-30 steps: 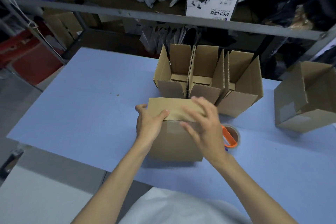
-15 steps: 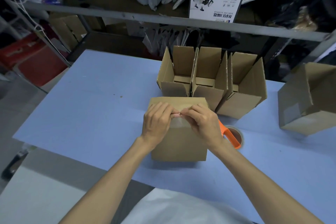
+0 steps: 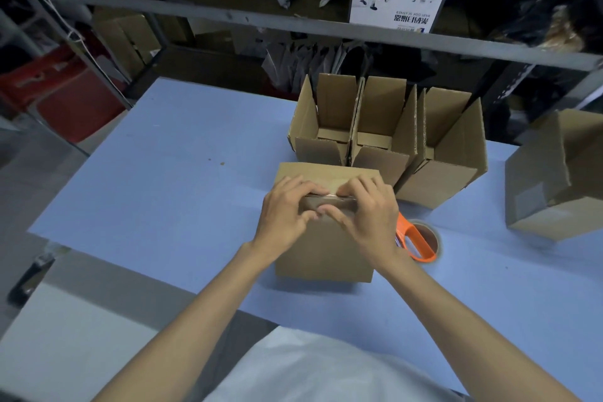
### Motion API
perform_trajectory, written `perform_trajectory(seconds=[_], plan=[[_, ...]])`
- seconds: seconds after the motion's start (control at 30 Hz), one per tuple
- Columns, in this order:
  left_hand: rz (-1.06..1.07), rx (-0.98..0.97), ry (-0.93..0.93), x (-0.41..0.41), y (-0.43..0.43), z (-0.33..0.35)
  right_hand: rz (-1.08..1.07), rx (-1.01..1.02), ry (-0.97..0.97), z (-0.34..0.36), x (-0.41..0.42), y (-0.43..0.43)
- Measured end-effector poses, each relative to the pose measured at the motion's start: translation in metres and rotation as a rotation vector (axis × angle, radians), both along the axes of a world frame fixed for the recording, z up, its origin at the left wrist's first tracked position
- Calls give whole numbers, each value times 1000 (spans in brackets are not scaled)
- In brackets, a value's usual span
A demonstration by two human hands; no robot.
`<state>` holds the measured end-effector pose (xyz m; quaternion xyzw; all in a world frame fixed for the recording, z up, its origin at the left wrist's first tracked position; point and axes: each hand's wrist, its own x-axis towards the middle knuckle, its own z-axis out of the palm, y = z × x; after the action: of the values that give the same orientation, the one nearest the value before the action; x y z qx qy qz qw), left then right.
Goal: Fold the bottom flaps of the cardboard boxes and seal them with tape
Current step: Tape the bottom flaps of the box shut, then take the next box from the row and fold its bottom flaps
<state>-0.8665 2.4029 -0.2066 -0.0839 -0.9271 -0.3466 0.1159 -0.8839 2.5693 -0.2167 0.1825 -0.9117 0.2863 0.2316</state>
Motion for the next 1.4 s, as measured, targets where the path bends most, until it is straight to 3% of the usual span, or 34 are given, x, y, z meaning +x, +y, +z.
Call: perform_trajectory(seconds=[0.13, 0.27, 0.33, 0.47, 0.53, 0.6, 0.67, 0.8, 1.03, 1.4], plan=[[8, 42, -54, 2, -6, 1, 114, 175, 30, -11, 0, 8], [-45, 33, -33, 2, -5, 7, 188, 210, -27, -6, -3, 20], [-60, 140, -29, 4, -7, 12, 215, 170, -60, -1, 0, 26], [289, 480, 16, 2, -12, 14, 148, -57, -167, 8, 4, 40], [416, 556, -185, -3, -18, 7, 109, -170, -216, 12, 5, 48], [320, 556, -516, -5, -20, -2, 107, -251, -255, 17, 7, 58], [161, 476, -674, 0, -14, -9, 105, -278, -256, 21, 10, 67], [157, 297, -449, 10, -1, -2, 16, -280, -296, 29, 25, 86], [-57, 240, -253, 20, 57, 31, -168, -422, -295, 37, 87, 73], [-222, 370, -286, -2, 151, 45, -412, -623, -238, 75, 96, 165]])
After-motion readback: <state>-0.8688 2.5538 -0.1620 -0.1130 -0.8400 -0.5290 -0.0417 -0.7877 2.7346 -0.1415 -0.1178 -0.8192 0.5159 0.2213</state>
